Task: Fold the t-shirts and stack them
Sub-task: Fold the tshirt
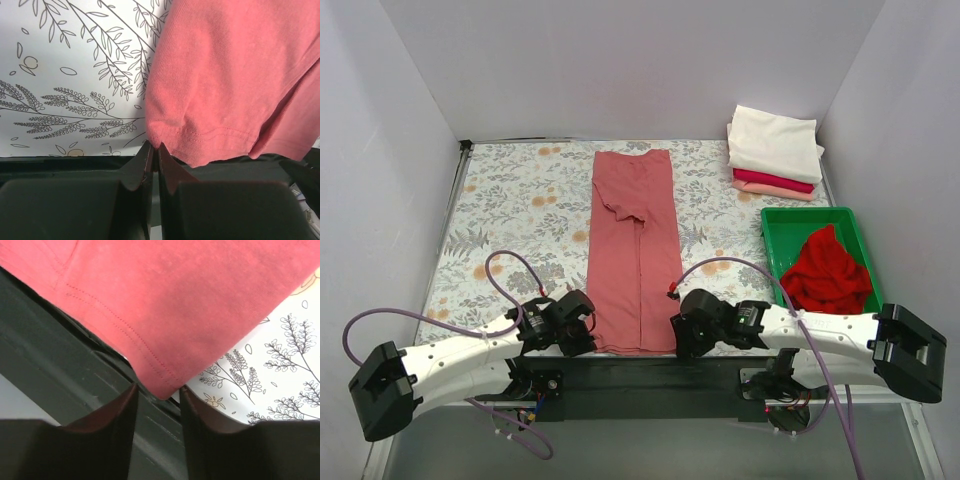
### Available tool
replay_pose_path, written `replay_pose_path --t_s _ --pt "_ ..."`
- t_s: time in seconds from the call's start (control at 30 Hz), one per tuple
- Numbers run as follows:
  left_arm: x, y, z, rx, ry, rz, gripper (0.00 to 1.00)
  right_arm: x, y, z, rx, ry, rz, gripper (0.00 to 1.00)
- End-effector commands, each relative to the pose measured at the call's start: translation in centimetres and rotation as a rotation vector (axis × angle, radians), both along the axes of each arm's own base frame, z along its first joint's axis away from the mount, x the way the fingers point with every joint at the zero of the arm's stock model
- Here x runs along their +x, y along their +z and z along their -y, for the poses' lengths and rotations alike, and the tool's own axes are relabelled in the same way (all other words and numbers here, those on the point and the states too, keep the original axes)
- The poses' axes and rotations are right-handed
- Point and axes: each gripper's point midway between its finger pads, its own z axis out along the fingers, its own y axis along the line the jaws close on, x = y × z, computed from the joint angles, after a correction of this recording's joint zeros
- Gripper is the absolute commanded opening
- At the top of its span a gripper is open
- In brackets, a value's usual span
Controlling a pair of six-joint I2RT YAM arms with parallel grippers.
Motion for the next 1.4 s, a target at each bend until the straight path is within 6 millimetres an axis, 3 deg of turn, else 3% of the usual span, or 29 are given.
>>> replay_pose_path --t_s 0.0,0.13,0.43,0.67,0.83,0.97,1.23,1.37 --pt "0.3 0.5 0.4 -0.040 0.043 0.010 0.00 0.7 -0.3 0.4 -0.045 -0.047 0.034 0.37" --pt "1.1 0.9 0.5 -0.047 0.051 0.049 0.00 2.6 0.8 0.1 -0.037 -0.090 0.128 0.21" --pt "4.6 3.9 1.3 -0.018 0.086 0.185 0.00 7.8 4.7 -2.7 -0.017 -0.165 0.344 0.12" --pt "9.7 7.1 3.4 -0.015 0.065 0.332 0.00 12.0 8.3 -3.6 -0.011 -0.248 0.498 0.06" --pt "14.5 8.6 3.2 -0.019 0.099 0.380 0.00 15.2 9.6 -4.9 0.020 -0.247 0.532 0.04" --pt "18.7 11.3 3.7 -0.045 0.112 0.477 0.00 18.5 10.9 -5.5 0.047 -0.269 0.563 0.03" --pt "23.9 11.8 2.7 -0.015 0.166 0.500 0.00 24.7 13.8 -6.1 0.056 -0.297 0.633 0.01" --pt "26.8 12.4 1.5 0.016 0.208 0.527 0.00 26.9 13.9 -6.4 0.046 -0.285 0.640 0.01"
